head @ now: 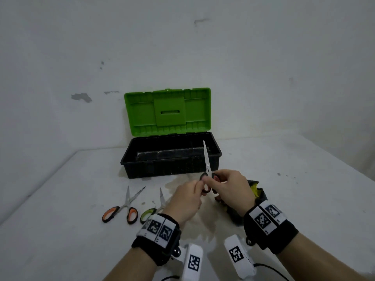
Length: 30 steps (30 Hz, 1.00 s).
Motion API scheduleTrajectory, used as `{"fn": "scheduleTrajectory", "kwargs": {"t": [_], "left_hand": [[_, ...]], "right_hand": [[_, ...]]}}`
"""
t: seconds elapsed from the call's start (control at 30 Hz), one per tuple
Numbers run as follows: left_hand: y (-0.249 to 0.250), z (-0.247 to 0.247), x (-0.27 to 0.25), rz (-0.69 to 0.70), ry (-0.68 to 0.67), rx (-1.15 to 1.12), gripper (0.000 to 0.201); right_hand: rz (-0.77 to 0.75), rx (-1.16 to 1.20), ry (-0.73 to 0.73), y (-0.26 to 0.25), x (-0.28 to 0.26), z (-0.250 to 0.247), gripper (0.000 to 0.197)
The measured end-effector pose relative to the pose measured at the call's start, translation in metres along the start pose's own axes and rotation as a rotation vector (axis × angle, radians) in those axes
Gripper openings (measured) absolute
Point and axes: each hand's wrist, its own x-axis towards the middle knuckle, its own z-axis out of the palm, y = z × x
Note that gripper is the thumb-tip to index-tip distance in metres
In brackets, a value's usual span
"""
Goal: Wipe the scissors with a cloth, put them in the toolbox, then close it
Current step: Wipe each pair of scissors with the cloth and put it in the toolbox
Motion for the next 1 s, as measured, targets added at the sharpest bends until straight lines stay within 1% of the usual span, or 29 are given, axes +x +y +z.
{"fn": "scheduleTrajectory", "kwargs": {"t": [0.03,0.1,0.17,0.27,0.3,0.33,0.4,0.43,0.47,0.53,0.6,0.67,0.77,0.83,0.9,1.0], "left_hand": [[0.0,0.0,0.002,0.011,-0.014,0.034,0.036],[-0.003,-0.001,0.005,0.014,-0.044,0.077,0.036],[-0.005,-0.002,0.008,0.014,-0.073,0.069,0.035],[-0.006,-0.006,0.014,0.037,-0.093,0.042,0.035],[-0.005,-0.008,0.016,0.043,-0.096,0.044,0.034],[-0.005,-0.01,0.02,0.048,-0.091,0.041,0.033],[-0.004,-0.016,0.028,0.064,-0.067,0.025,0.035],[-0.004,-0.022,0.032,0.071,-0.054,0.032,0.037],[-0.004,-0.029,0.037,0.073,-0.035,0.05,0.039],[-0.007,-0.053,0.048,0.059,0.028,0.108,0.037],[-0.016,-0.085,0.063,0.044,0.091,0.182,0.03],[-0.031,-0.117,0.08,-0.002,0.155,0.265,0.026],[-0.059,-0.151,0.103,-0.095,0.223,0.38,0.038],[-0.073,-0.163,0.112,-0.164,0.219,0.492,0.047],[-0.086,-0.169,0.114,-0.266,0.207,0.579,0.056],[-0.105,-0.173,0.118,-0.399,0.187,0.552,0.073]], "right_hand": [[0.018,0.018,-0.009,0.0,0.002,-0.001,0.049],[0.058,0.078,-0.048,0.002,0.006,-0.003,0.044],[0.065,0.112,-0.092,0.005,0.01,-0.004,0.038],[0.052,0.071,-0.152,0.006,0.016,-0.004,0.029],[0.051,0.038,-0.176,0.004,0.019,-0.004,0.028],[0.045,-0.004,-0.194,0.002,0.023,-0.003,0.031],[0.03,-0.067,-0.183,-0.003,0.033,0.0,0.046],[0.037,-0.078,-0.152,-0.005,0.04,0.002,0.05],[0.045,-0.09,-0.117,-0.009,0.047,0.002,0.049],[0.037,-0.144,-0.063,-0.018,0.065,0.001,0.037],[0.019,-0.209,-0.065,-0.031,0.084,0.0,0.035],[0.023,-0.251,-0.089,-0.045,0.103,0.005,0.041],[0.094,-0.378,-0.14,-0.062,0.136,0.019,0.05],[0.152,-0.489,-0.223,-0.07,0.156,0.03,0.054],[0.175,-0.551,-0.308,-0.075,0.171,0.039,0.053],[0.19,-0.597,-0.34,-0.077,0.19,0.052,0.048]]}}
